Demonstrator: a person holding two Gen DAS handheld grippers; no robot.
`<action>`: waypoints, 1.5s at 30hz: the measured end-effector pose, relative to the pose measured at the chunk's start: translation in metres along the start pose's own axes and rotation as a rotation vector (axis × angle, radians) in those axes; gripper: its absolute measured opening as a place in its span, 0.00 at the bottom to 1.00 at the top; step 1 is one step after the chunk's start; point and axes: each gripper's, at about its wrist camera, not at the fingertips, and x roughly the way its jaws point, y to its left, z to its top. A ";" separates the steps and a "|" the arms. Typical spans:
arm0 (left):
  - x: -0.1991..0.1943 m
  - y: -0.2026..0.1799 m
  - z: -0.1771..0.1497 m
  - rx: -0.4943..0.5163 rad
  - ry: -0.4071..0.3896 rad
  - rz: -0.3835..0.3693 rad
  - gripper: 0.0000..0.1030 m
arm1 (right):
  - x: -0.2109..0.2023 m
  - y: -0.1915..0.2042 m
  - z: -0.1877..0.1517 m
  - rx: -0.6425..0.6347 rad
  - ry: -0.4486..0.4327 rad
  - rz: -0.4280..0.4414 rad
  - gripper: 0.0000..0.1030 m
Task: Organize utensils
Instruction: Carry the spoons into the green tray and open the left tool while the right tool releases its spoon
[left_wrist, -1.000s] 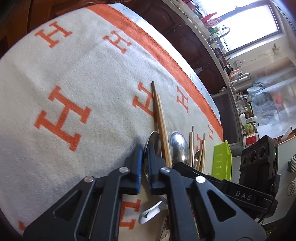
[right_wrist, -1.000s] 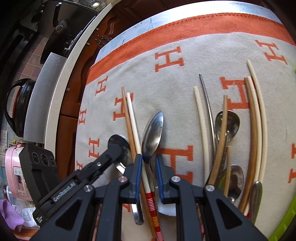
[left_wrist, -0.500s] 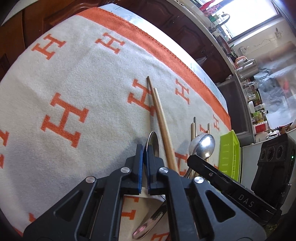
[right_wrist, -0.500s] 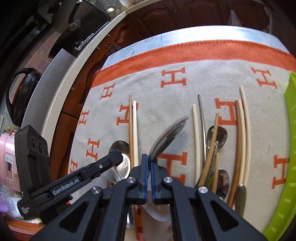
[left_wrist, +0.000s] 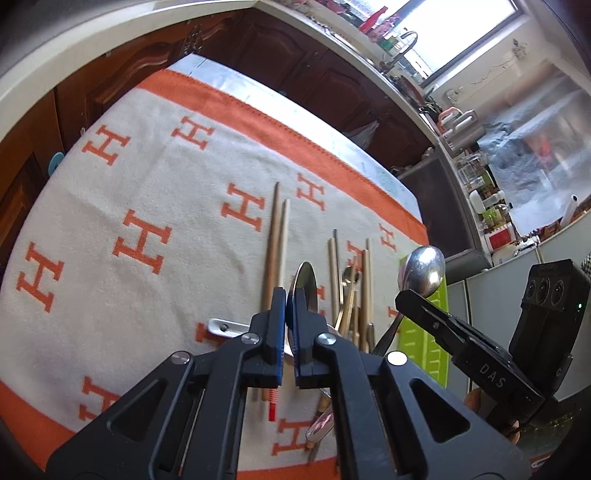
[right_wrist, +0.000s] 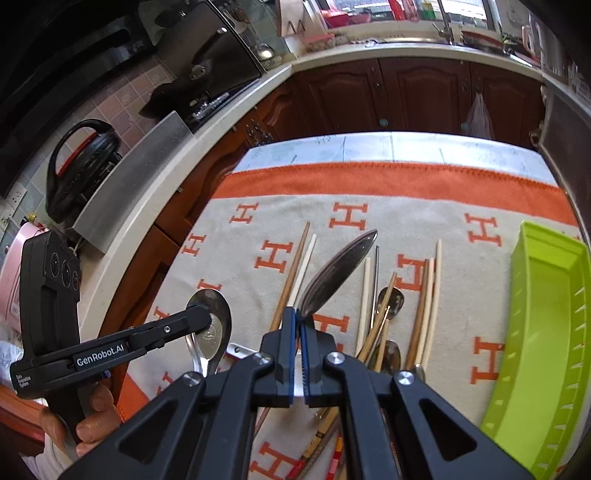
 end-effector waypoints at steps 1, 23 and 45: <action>-0.004 -0.007 -0.001 0.010 0.000 -0.003 0.01 | -0.006 0.000 -0.001 -0.004 -0.007 -0.002 0.02; 0.037 -0.250 -0.071 0.394 0.171 -0.108 0.01 | -0.134 -0.129 -0.043 -0.025 -0.043 -0.294 0.02; 0.133 -0.238 -0.091 0.487 0.218 0.092 0.07 | -0.021 -0.169 -0.063 0.010 0.211 -0.204 0.10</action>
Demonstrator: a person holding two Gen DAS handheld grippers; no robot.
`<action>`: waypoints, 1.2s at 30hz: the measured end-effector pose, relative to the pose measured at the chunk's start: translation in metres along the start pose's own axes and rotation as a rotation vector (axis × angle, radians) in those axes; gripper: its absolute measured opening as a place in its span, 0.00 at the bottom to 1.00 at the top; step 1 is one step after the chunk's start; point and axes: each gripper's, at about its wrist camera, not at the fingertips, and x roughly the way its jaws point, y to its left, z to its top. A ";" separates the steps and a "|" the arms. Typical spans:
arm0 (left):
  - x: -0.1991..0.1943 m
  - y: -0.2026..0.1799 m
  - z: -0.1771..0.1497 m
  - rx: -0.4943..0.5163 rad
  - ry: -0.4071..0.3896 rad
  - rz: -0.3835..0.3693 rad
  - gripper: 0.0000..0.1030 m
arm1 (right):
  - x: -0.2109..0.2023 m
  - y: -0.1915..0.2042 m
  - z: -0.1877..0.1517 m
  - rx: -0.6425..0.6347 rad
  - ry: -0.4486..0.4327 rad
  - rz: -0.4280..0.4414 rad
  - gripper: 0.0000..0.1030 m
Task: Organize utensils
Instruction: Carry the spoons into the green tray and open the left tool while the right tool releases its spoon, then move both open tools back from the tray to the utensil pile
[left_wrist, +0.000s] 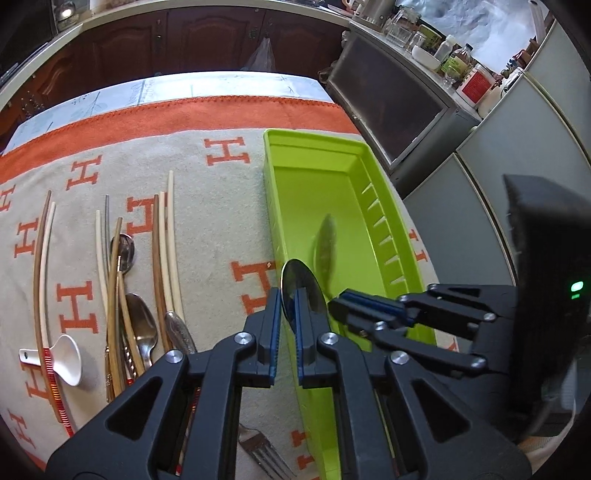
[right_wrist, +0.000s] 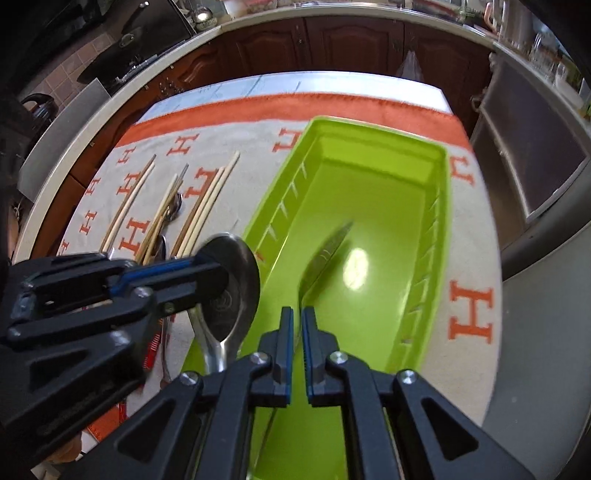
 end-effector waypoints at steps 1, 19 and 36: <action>-0.001 0.001 0.000 0.000 0.004 0.001 0.11 | 0.004 0.001 0.000 0.009 0.006 -0.003 0.12; -0.071 0.056 -0.017 -0.090 -0.083 0.151 0.41 | -0.012 -0.002 -0.005 0.188 -0.108 -0.107 0.32; -0.092 0.100 -0.038 -0.176 -0.103 0.203 0.41 | 0.011 0.030 -0.004 0.108 -0.037 -0.197 0.32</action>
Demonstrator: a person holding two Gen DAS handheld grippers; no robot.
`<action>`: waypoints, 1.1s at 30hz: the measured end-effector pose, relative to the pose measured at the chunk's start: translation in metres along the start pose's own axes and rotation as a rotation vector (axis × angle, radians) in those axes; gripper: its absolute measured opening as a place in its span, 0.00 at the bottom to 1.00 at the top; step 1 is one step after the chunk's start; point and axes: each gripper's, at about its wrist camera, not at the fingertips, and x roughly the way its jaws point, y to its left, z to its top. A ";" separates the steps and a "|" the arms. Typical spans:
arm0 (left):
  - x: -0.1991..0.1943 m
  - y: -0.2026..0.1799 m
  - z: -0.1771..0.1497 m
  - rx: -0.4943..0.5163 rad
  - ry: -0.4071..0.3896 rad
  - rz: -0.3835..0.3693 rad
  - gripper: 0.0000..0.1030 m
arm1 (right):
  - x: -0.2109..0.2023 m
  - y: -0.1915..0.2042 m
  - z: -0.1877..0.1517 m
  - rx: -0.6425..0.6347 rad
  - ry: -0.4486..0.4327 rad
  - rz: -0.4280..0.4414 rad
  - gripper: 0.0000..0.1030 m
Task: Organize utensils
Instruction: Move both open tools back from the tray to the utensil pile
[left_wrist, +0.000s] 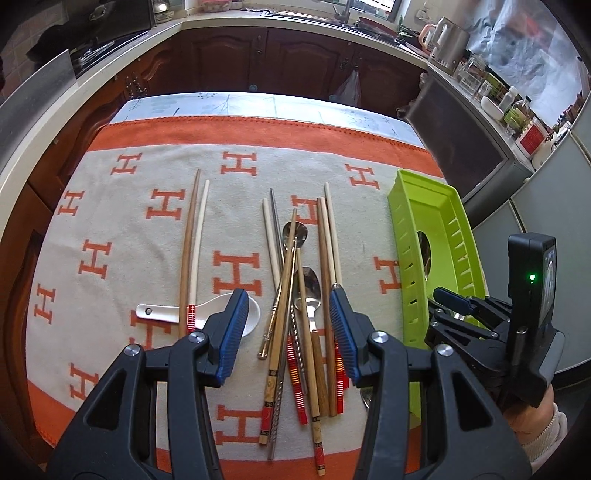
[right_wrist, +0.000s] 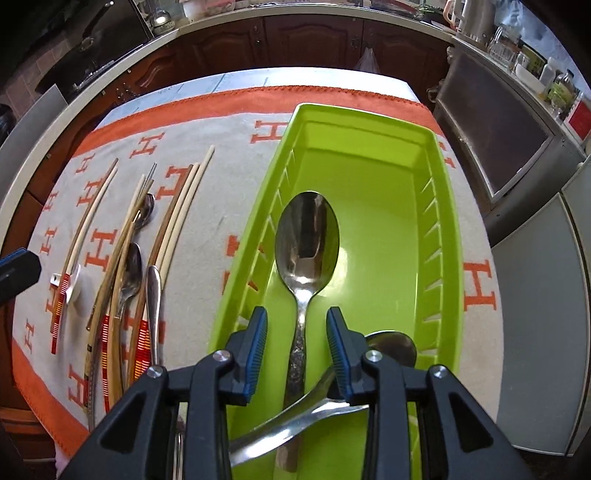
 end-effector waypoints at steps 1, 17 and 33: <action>0.000 0.002 0.000 -0.005 0.001 0.000 0.41 | 0.000 0.000 0.000 0.002 0.002 0.002 0.32; -0.009 0.018 -0.004 -0.033 0.001 0.010 0.41 | -0.010 0.011 -0.001 -0.002 0.000 0.010 0.32; -0.048 0.034 -0.011 -0.011 -0.064 0.043 0.41 | -0.072 0.041 0.006 0.008 -0.088 0.098 0.32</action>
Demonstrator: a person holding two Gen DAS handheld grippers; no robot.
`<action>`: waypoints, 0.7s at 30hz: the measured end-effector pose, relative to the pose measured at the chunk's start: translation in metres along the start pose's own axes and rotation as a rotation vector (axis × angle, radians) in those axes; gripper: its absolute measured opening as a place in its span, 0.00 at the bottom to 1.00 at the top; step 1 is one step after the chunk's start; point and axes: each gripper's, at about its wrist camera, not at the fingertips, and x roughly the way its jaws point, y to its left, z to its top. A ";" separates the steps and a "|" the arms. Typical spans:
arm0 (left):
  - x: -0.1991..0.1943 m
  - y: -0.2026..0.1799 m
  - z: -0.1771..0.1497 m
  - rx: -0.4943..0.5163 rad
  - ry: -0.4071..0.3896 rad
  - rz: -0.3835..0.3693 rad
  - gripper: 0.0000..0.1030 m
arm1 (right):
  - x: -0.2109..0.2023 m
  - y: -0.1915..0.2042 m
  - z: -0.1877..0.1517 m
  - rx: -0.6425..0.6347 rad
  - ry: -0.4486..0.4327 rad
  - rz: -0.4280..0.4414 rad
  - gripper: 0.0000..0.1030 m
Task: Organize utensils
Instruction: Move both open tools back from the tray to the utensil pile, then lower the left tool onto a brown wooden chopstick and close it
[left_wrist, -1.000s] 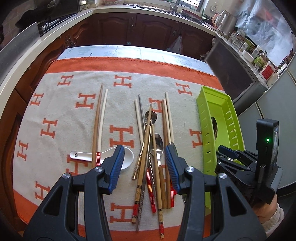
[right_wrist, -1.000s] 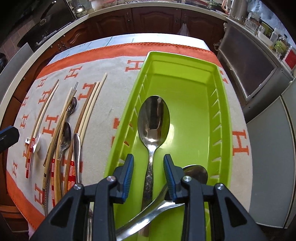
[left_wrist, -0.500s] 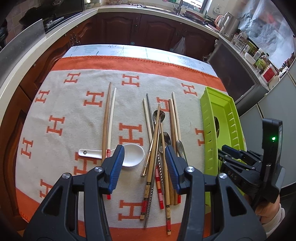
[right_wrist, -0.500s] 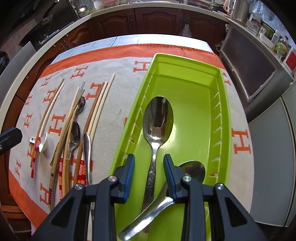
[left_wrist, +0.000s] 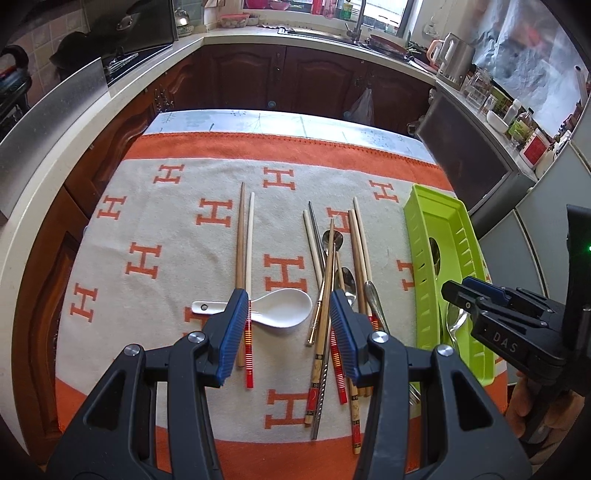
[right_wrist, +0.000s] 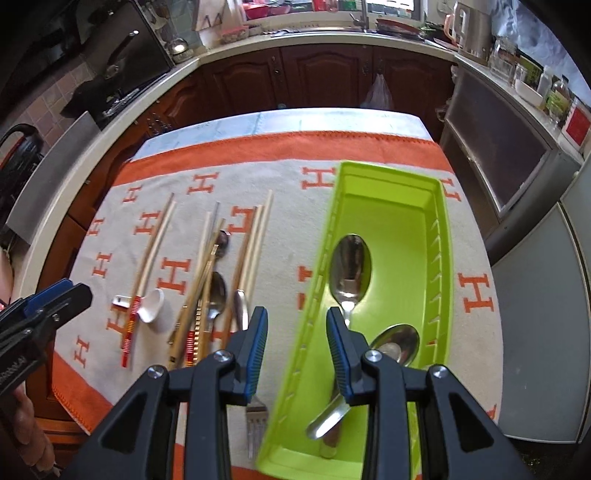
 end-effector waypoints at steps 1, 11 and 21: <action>-0.002 0.002 0.000 -0.002 -0.002 0.000 0.41 | -0.003 0.005 0.000 -0.009 -0.001 0.012 0.32; -0.013 0.018 -0.004 -0.009 -0.012 0.018 0.41 | -0.016 0.048 0.001 -0.094 -0.014 0.059 0.32; 0.005 0.051 -0.001 -0.031 0.038 0.011 0.41 | 0.002 0.060 0.012 -0.069 0.023 0.117 0.32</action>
